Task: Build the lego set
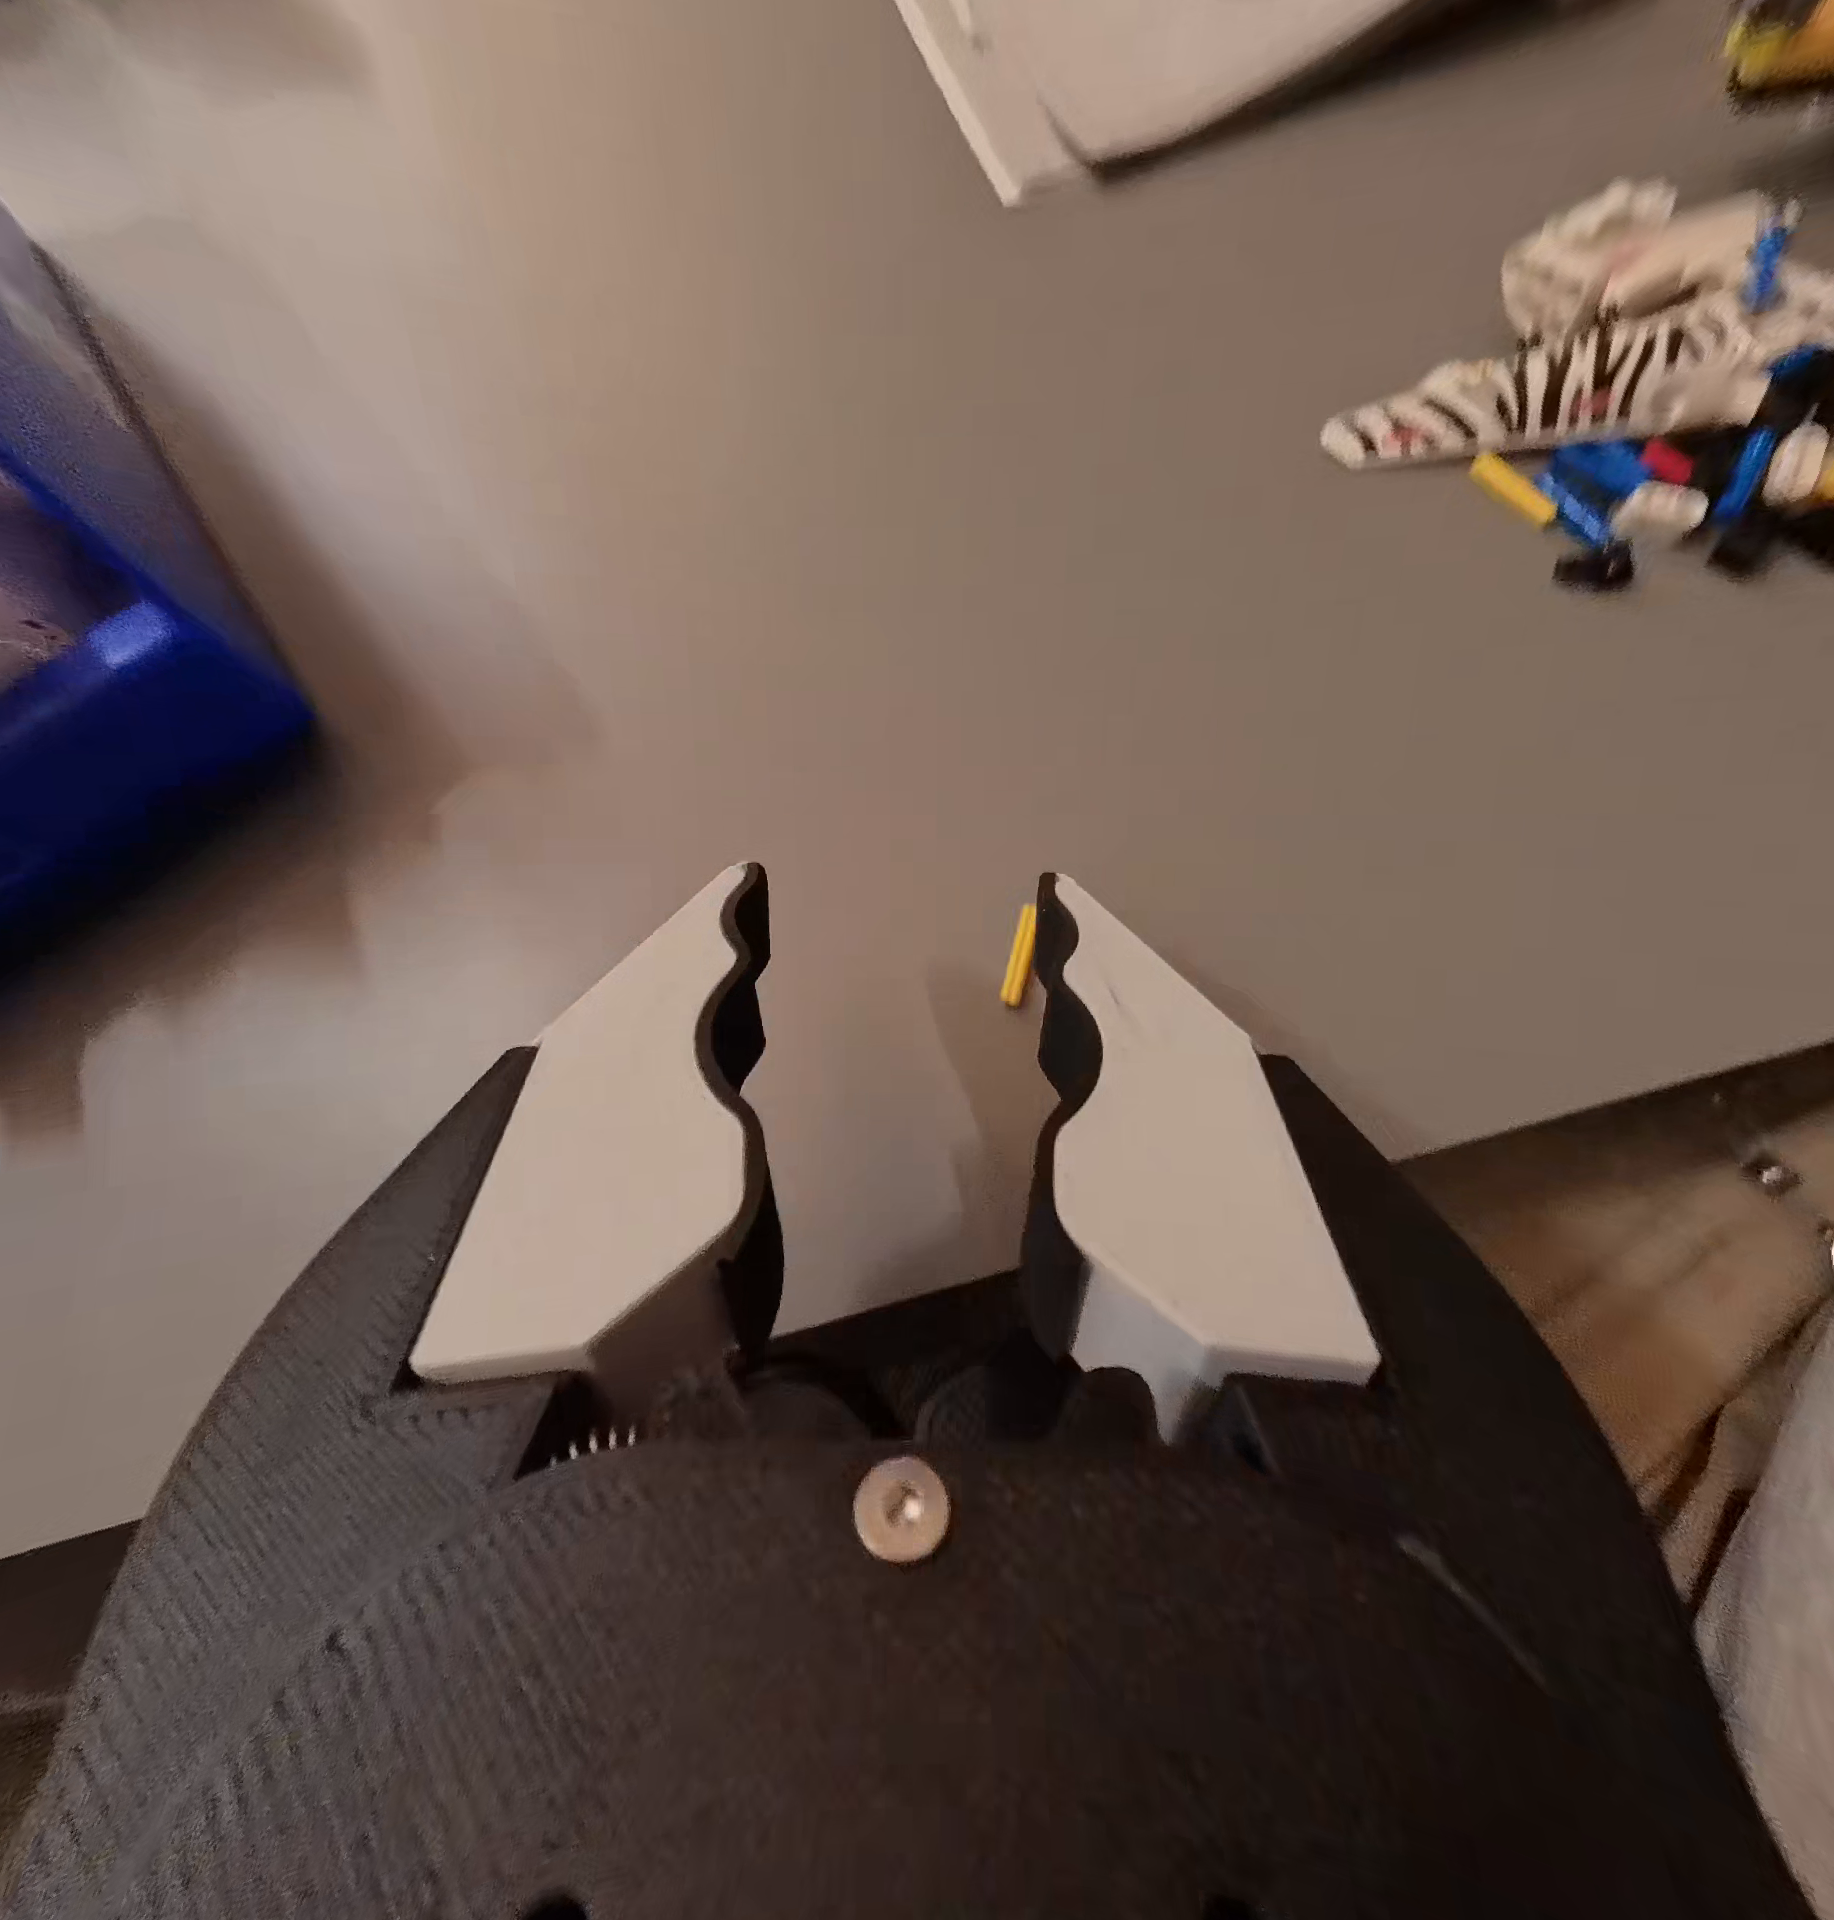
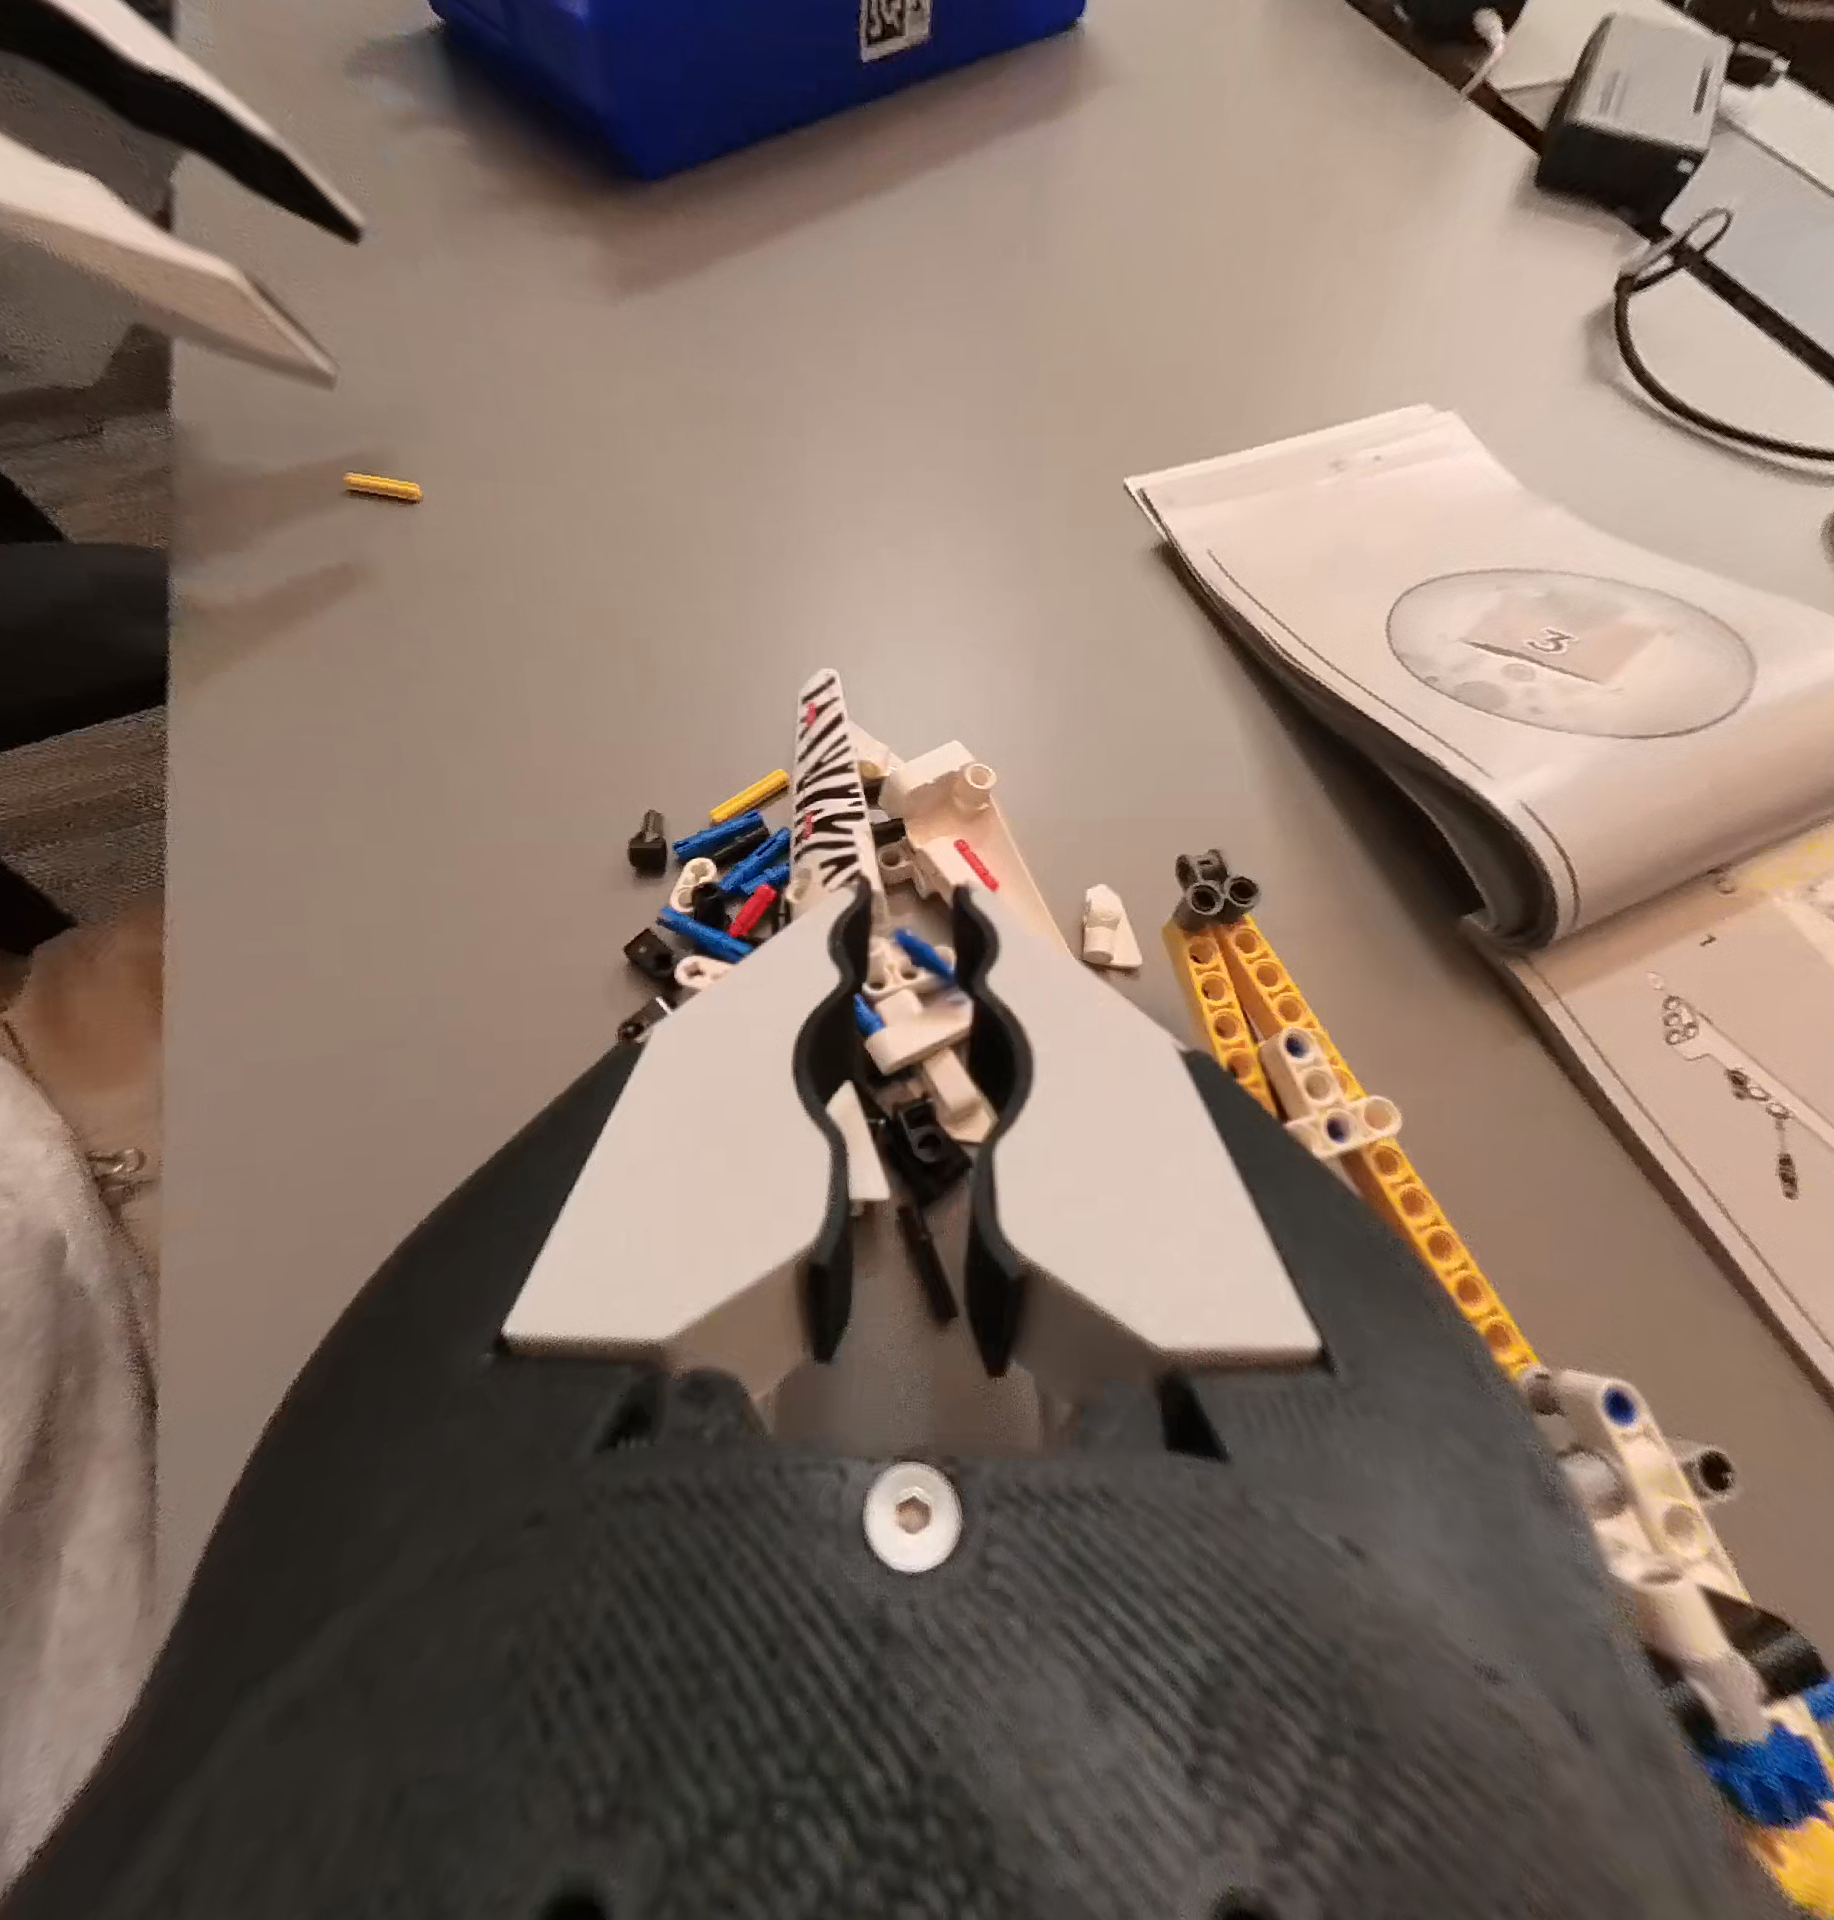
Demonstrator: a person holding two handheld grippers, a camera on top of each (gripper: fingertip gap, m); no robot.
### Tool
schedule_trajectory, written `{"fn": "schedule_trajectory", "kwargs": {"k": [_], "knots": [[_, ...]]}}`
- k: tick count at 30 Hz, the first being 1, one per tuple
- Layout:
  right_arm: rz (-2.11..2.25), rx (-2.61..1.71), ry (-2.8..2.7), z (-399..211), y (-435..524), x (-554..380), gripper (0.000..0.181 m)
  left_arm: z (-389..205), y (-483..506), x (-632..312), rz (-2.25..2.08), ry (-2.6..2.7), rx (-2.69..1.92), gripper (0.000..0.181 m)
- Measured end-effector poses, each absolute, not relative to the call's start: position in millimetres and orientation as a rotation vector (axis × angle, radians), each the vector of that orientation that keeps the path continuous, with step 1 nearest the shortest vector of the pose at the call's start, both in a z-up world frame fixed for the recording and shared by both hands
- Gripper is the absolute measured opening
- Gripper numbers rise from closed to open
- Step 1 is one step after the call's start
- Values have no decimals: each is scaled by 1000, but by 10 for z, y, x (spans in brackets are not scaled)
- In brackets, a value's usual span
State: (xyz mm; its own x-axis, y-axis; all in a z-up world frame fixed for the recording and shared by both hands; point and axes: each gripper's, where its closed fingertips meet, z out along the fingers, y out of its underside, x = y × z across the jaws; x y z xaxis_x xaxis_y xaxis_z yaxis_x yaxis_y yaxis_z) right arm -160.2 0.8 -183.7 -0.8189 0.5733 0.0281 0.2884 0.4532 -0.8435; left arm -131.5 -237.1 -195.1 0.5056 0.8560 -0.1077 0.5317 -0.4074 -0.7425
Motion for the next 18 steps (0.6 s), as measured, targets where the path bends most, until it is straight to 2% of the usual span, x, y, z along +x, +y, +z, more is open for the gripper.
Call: {"fn": "schedule_trajectory", "kwargs": {"k": [11, 14, 18], "knots": [[1692, -1045, -1993, -1334, 608, -1585, 15, -2292, -2350, -1193, 477, -1169, -2224, 52], [1805, -1096, -1952, -1279, 667, -1533, 18, -2297, -2334, -1204, 447, -1175, -2220, 46], [1840, -1101, -1956, -1294, 640, -1507, 18, -2292, -2340, -1223, 455, -1170, -2232, 19]]}}
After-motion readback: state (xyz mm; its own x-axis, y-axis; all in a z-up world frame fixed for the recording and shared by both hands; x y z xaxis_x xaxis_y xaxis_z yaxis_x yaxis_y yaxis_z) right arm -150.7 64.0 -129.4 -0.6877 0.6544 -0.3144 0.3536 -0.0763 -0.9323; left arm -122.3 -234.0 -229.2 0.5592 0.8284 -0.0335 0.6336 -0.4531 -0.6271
